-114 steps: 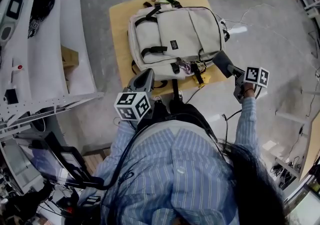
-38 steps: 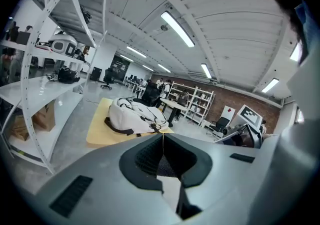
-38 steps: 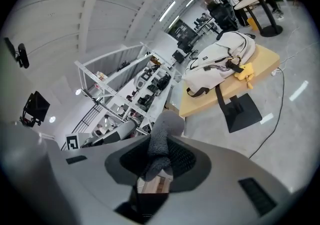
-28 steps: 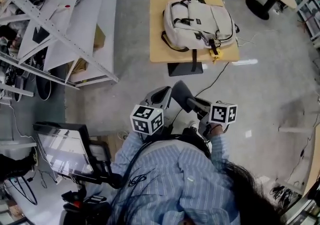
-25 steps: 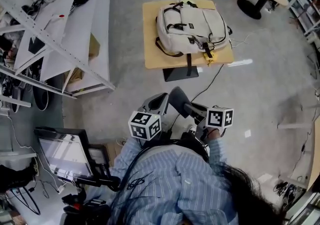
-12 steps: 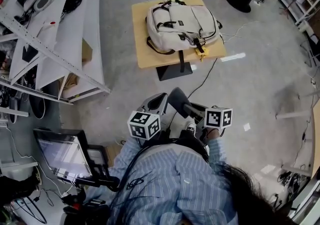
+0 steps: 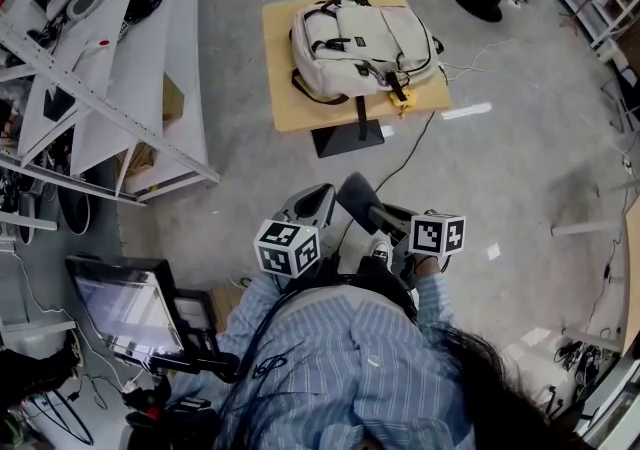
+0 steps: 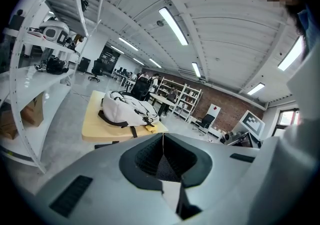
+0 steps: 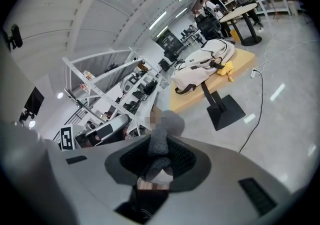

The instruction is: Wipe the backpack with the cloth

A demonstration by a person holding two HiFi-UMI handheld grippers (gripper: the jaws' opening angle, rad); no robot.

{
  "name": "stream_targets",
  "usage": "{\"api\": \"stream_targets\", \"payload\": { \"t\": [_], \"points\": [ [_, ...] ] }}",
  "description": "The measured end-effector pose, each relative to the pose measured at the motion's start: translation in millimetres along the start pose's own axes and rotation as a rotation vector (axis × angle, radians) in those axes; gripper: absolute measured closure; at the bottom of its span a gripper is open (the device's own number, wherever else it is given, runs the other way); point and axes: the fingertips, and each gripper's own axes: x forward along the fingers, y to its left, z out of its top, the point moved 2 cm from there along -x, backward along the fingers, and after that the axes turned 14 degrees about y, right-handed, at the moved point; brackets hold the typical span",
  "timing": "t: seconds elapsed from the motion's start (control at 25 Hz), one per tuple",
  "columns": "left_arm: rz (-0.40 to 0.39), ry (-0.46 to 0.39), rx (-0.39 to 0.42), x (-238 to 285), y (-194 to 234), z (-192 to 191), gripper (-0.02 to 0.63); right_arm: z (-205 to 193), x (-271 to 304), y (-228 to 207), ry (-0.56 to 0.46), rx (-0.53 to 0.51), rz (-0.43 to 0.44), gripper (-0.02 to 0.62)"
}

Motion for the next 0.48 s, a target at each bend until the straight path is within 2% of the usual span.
{"api": "stream_targets", "payload": {
  "t": [0.48],
  "points": [
    [0.001, 0.017, 0.000, 3.1, -1.5, -2.5, 0.598, -2.5, -4.1, -7.6, -0.007, 0.021, -0.006, 0.495]
  ]
}}
